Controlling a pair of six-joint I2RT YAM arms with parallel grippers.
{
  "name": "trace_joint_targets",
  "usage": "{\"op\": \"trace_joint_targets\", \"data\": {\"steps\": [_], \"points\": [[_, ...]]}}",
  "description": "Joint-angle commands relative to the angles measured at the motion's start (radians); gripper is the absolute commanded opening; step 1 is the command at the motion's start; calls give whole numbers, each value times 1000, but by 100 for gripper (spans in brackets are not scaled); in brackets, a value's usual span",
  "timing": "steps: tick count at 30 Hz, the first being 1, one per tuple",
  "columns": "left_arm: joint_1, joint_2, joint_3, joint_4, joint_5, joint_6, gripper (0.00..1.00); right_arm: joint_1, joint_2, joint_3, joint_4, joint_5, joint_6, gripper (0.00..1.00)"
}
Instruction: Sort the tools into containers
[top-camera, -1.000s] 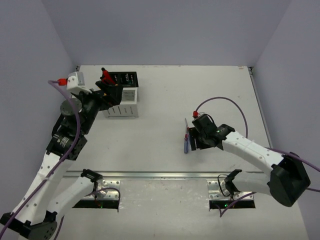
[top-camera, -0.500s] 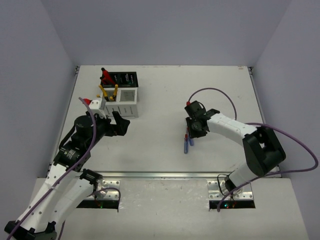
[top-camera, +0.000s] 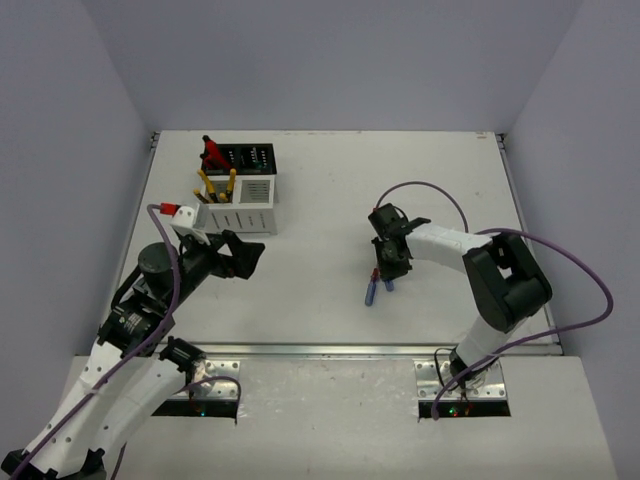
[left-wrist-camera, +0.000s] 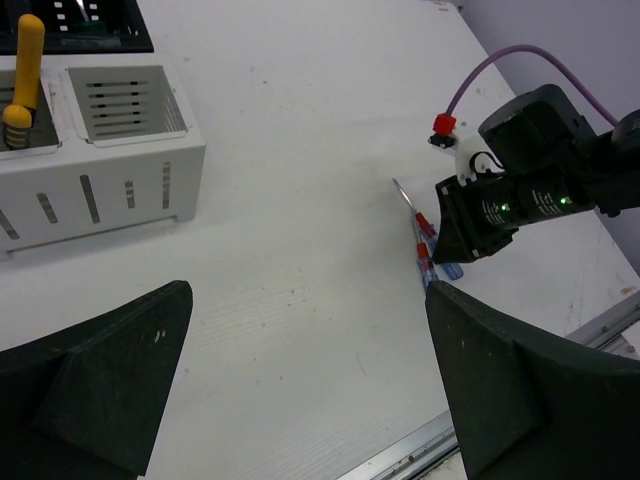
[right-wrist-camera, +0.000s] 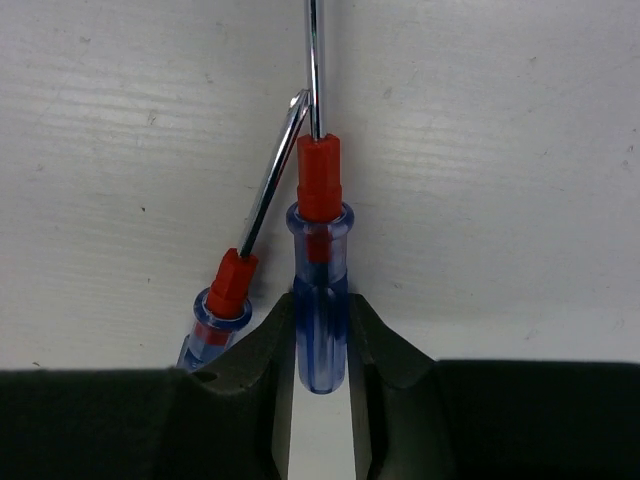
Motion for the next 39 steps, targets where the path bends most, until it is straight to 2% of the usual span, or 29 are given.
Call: {"op": "trace_joint_targets", "data": {"steps": [1,5,10,17,21,23,26,27,28,31,32,34,39], "points": [[-14,-4,13,41,-14,-3,100,-31,-21,-47,37,48,6,20],[-14,0,14,42,-20,-6,100,-47,-55,-67,35,105,10,15],[-14,13,14,42,-20,-9,100,-58,-147,-95,30,160,21,3],[-14,32,19,42,-17,-12,100,-81,-233,-17,-30,199,5,0],[-14,47,30,47,2,-14,100,-41,-338,-72,56,8,-29,0],[-14,81,41,57,63,-80,100,28,-469,-127,139,-153,-30,0],[-14,106,-25,249,277,-205,100,96,-584,-193,266,-367,-20,0],[-14,115,-51,395,374,-289,100,127,-638,-205,295,-411,-17,0],[-14,116,-84,427,395,-306,100,133,-650,-218,324,-454,-10,0],[-22,169,-229,865,553,-532,100,190,-768,-271,461,-631,16,0],[-29,186,-232,872,556,-535,100,190,-769,-271,462,-651,21,0],[-61,229,-247,999,539,-581,100,209,-790,-250,460,-686,26,0],[-171,333,-187,1011,482,-554,92,234,-798,-225,460,-740,24,0]]}}
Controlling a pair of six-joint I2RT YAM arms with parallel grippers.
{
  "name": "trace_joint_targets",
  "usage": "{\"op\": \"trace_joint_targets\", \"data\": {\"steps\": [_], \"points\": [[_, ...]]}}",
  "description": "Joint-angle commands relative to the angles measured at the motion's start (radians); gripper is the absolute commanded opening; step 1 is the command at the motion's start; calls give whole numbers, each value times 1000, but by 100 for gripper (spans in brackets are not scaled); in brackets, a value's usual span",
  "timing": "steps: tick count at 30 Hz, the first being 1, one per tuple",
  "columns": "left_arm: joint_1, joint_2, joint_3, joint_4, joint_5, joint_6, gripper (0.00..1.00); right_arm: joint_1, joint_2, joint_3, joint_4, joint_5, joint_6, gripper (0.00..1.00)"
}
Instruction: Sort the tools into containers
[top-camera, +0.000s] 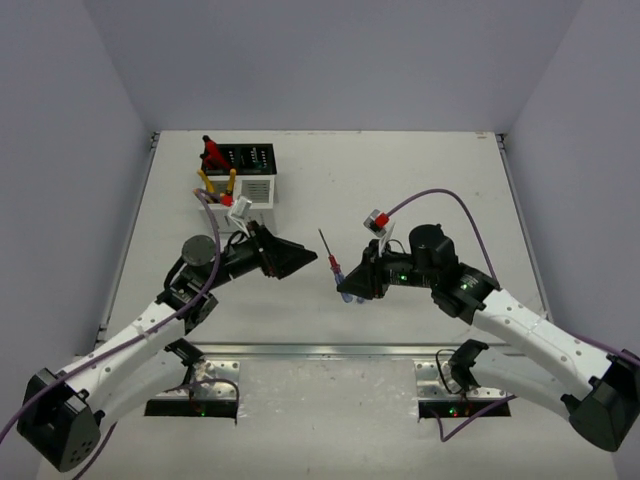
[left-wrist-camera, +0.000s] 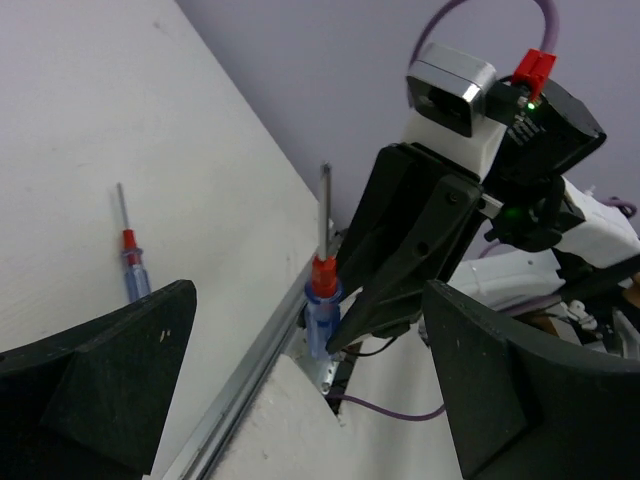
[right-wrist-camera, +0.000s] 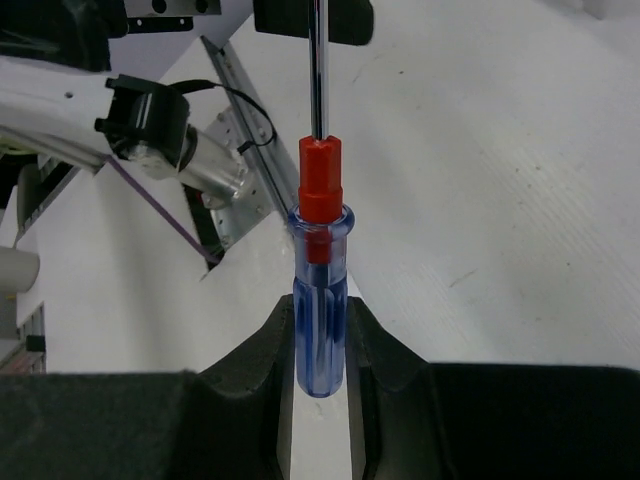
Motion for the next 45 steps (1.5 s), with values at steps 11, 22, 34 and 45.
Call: {"op": "trace_joint_targets", "data": {"steps": [11,22,34,45], "points": [[-194,138,133,139,-87,4,26,58,31,125,9,-94,-22,0],[-194,163,347,-238,-396,194,0,59,7,135,-105,201,-19,99],[44,394,756,-620,-895,376,0,59,-98,121,-422,621,35,99],[136,580,839,-481,-1102,441,0,59,-242,28,-484,681,85,99]]}}
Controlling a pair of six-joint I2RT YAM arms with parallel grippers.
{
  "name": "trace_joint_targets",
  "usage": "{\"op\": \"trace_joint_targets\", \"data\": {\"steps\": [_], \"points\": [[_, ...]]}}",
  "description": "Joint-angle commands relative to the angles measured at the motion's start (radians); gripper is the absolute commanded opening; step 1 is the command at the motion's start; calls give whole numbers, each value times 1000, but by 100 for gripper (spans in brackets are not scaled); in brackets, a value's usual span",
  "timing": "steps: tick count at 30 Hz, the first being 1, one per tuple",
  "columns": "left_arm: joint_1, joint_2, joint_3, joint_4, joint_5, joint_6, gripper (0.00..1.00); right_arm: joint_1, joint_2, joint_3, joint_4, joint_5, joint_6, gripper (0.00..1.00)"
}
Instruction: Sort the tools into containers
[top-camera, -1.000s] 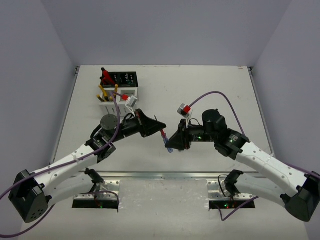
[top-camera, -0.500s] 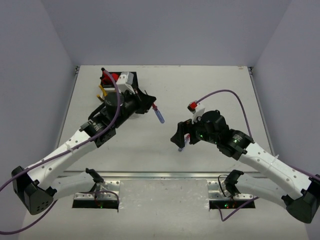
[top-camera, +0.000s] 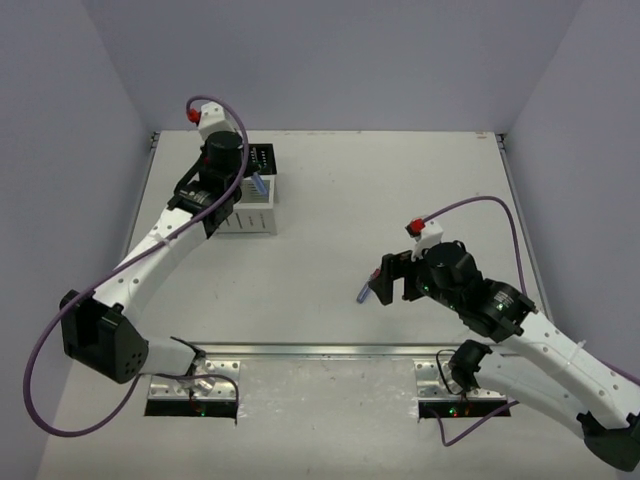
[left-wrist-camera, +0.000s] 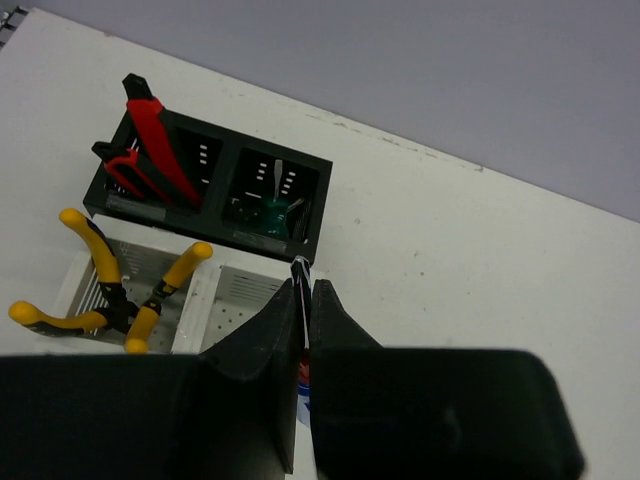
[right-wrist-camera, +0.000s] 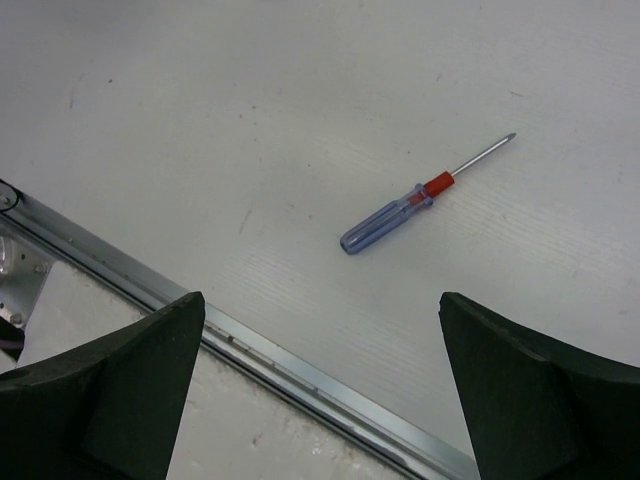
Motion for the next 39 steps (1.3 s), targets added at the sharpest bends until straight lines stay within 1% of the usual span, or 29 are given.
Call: {"op": "trace_joint_targets", "data": {"steps": [1,2,6,11,14,17,20,23,26,28,29,30,31,34,37,39], "points": [[19,61,49,106,-84,35,0,1,-37,-39,-26,42,47,99],[25,74,50,110,-76,37,0,1,-40,-49,-29,40,53,99],[42,130,32,133,-141,27,0,1,-50,-81,-28,37,72,99],[79,158,-13,191,-124,4,0,1,-45,-113,1,-9,80,99],[84,198,-5,231,-125,4,0,1,-35,-143,35,-33,92,99],[90,248,6,232,-118,-4,0,1,4,-161,57,-37,116,99],[90,269,-1,222,-115,-25,0,1,41,-159,56,-23,148,99],[90,257,-44,232,-104,-57,0,1,83,-149,49,40,227,99],[89,211,-64,185,-98,-108,46,1,182,-111,35,126,320,99],[88,175,-71,161,-70,-133,63,0,272,-67,29,171,355,99],[86,150,-73,148,-57,-143,74,1,322,-50,20,190,378,99],[84,126,-77,147,-42,-143,90,1,360,-18,-2,232,408,99],[82,95,-81,147,-26,-144,100,1,396,8,-19,265,432,99],[81,-13,-72,125,47,-142,100,1,510,67,-26,292,473,99],[81,-122,-45,34,139,-130,100,-5,609,123,-28,311,513,99],[81,-225,-50,-2,197,-112,100,-19,668,155,-28,318,544,99]]}}
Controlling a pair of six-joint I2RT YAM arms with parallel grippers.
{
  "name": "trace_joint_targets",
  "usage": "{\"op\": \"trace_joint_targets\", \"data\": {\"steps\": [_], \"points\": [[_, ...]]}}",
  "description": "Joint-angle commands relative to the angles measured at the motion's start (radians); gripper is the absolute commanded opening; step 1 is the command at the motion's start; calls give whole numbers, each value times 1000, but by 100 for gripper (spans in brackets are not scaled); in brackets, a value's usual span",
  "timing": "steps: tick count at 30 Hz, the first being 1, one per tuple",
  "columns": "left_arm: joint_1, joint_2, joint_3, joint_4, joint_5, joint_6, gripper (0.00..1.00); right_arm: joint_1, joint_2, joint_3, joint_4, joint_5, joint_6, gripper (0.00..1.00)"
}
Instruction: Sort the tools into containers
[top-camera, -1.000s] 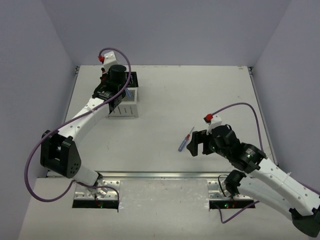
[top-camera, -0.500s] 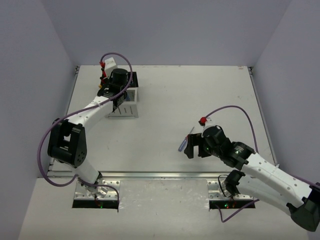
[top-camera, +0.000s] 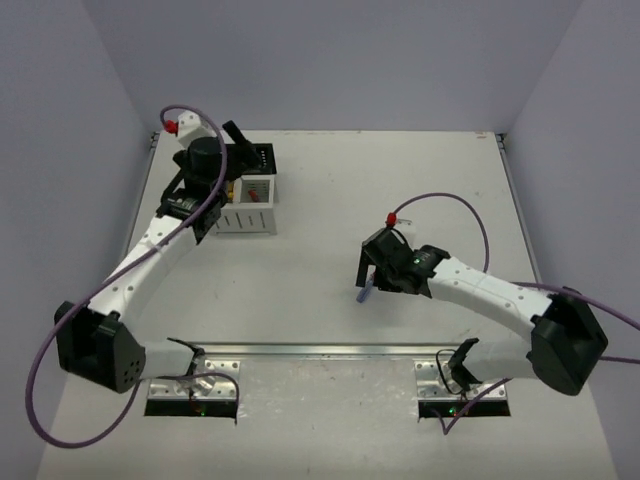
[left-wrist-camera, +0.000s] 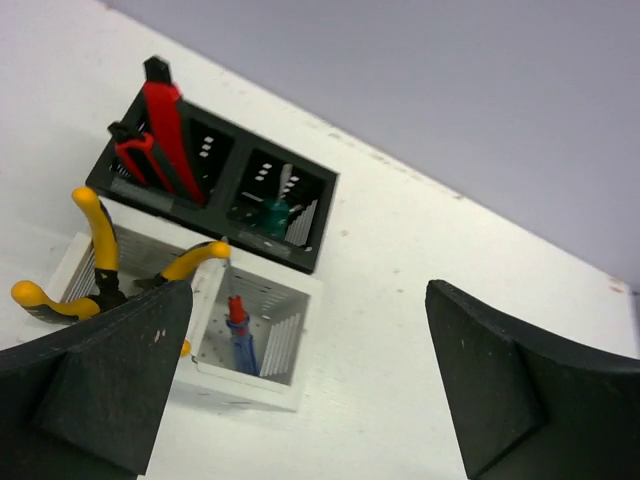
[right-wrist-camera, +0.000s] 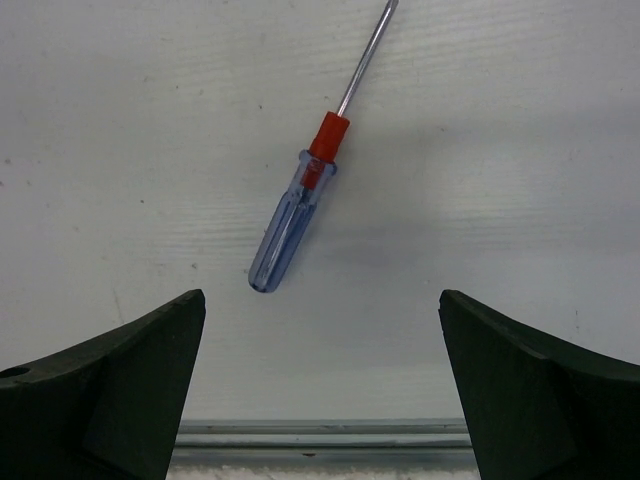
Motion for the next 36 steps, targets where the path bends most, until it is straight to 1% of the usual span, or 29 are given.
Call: {"op": "trace_joint_targets", "data": {"steps": [1,3,4,6,8,9,10,13,15,19,20,21,24,26,27,29,31,32,34,36], "points": [[-2,-234,30,-85,186,37,100,-25,116,95,-1,86,127,99],[-2,-305,7,-149,277,78,100,-35,175,114,1,75,164,99],[-2,-367,-12,-164,311,93,100,-36,197,123,2,71,171,99],[-2,-442,-87,-215,363,127,100,-38,247,147,2,62,182,93],[-2,-515,-152,-224,383,142,100,-38,293,161,7,48,203,88],[-2,-523,-161,-226,380,150,100,-38,299,161,17,41,209,83],[-2,-561,-206,-230,368,161,100,-38,333,158,31,27,219,74],[-2,-578,-246,-245,376,174,100,-41,380,127,84,7,229,65],[-2,-563,-268,-250,422,177,100,-42,405,92,146,-10,199,58],[-2,-542,-300,-246,485,177,100,-41,447,37,216,-32,136,38],[-2,-536,-306,-244,495,176,100,-42,447,25,235,-48,119,31],[-3,-529,-313,-238,509,173,100,-42,444,10,261,-73,94,22],[-2,-507,-332,-184,603,142,100,-40,409,-31,353,-142,-18,3],[-3,-479,-350,-133,742,125,100,-28,363,-49,407,-178,-130,0],[-3,-465,-353,-109,799,99,100,-9,337,-54,415,-174,-170,0],[-5,-441,-370,-58,888,55,100,28,241,-65,426,-158,-279,0],[-20,-434,-394,25,963,-13,100,64,163,-87,449,-173,-378,0],[-29,-436,-432,116,991,-72,100,74,76,-99,466,-203,-403,0],[-85,-428,-457,182,1002,-106,100,74,-9,-145,542,-331,-463,0],[-154,-417,-457,220,961,-108,100,74,-105,-159,568,-388,-504,0]]}}
